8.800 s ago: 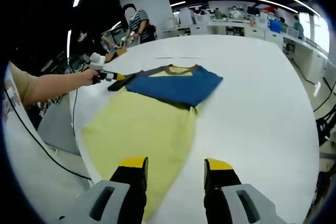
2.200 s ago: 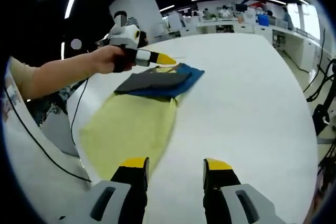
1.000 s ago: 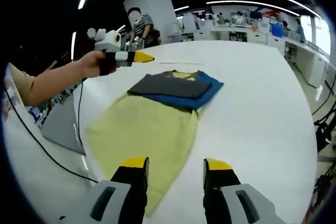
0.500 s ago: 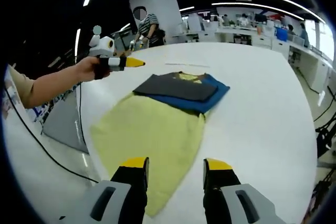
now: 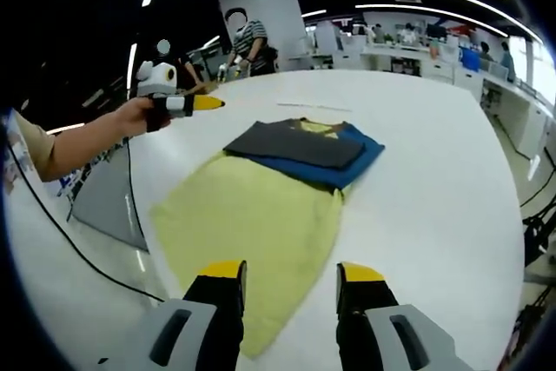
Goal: Fold the garment on the visible template until the final outline fits inside the template.
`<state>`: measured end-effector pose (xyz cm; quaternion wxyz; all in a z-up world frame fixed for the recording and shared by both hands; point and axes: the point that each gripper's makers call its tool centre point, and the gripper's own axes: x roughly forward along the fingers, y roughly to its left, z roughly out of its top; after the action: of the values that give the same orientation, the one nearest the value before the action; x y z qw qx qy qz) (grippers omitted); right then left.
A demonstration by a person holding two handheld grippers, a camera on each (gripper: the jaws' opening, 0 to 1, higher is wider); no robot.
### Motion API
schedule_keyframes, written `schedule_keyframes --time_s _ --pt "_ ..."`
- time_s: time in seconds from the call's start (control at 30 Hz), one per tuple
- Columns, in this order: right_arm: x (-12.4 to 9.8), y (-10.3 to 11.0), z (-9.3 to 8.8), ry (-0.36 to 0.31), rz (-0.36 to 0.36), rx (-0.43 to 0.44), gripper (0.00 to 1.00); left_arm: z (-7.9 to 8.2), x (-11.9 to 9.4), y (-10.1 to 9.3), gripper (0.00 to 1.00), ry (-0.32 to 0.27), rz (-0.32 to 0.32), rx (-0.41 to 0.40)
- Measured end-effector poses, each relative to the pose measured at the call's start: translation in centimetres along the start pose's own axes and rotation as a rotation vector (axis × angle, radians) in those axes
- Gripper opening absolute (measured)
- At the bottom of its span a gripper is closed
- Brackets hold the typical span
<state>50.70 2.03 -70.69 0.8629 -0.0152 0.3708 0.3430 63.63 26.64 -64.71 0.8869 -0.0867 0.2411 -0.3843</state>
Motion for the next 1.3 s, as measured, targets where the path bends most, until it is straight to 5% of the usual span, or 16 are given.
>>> schedule_keyframes --time_s 1.3 --pt "-1.0 0.4 -1.0 0.014 -0.025 -0.001 0.41 -6.3 -10.6 0.2 0.13 0.024 0.105 -0.049"
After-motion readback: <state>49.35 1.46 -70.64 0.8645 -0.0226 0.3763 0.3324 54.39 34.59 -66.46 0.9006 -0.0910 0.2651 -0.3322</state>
